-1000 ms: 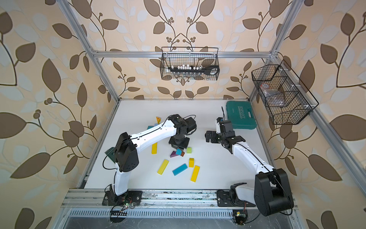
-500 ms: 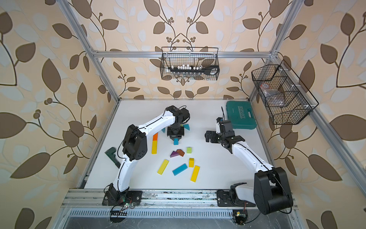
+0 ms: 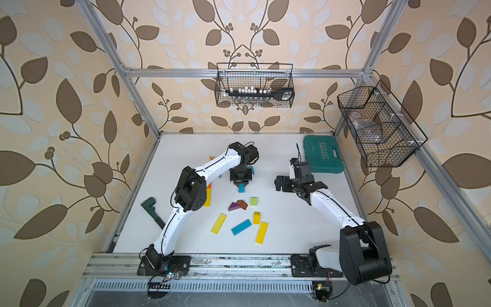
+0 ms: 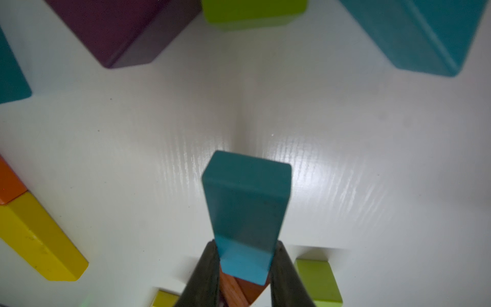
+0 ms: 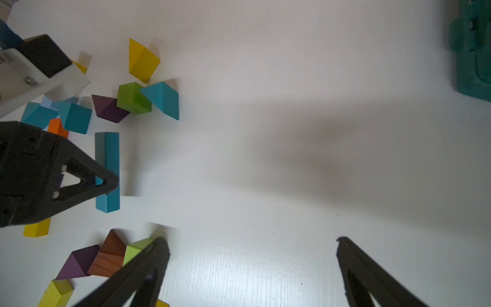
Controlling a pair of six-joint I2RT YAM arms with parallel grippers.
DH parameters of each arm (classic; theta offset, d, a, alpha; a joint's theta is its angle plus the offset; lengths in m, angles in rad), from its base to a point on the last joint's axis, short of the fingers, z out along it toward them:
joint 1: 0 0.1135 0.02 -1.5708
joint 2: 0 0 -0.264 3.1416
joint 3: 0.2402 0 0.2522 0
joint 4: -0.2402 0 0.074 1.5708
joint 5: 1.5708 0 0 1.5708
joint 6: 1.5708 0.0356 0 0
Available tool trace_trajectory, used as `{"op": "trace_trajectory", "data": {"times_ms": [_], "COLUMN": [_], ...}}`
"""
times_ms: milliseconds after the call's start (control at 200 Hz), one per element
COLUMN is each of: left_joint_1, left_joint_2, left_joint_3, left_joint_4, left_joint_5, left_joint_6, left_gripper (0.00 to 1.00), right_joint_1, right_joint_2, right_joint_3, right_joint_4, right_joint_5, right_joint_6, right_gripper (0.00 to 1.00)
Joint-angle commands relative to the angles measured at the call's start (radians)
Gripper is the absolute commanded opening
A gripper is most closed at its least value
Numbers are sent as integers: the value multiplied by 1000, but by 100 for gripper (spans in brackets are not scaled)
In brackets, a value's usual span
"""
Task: Assemble a small pinwheel with building blocks
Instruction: Assemble the building block at the center of the board.
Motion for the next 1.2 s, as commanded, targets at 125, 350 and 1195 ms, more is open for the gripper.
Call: {"op": "trace_trajectory", "data": {"times_ms": [125,350,1195], "left_joint_1": [24,38,52], "left_joint_2": [35,66,98], "left_joint_3": [56,66,84], "left_joint_4": [-11,-4,42], "left_joint_5": [28,52,114], "left_joint_6": [20,26,60], "left_gripper": [0,9,33], "right_joint_1": [-3,-4,-5], "right_joint_2": [20,36,58], "right_joint_3": [-17,-17,-13], "right_joint_4": [14,20,26], "right_joint_5": [-14,-20,-23], "right_joint_6": [11,13,18], "right_gripper": [100,100,100]}}
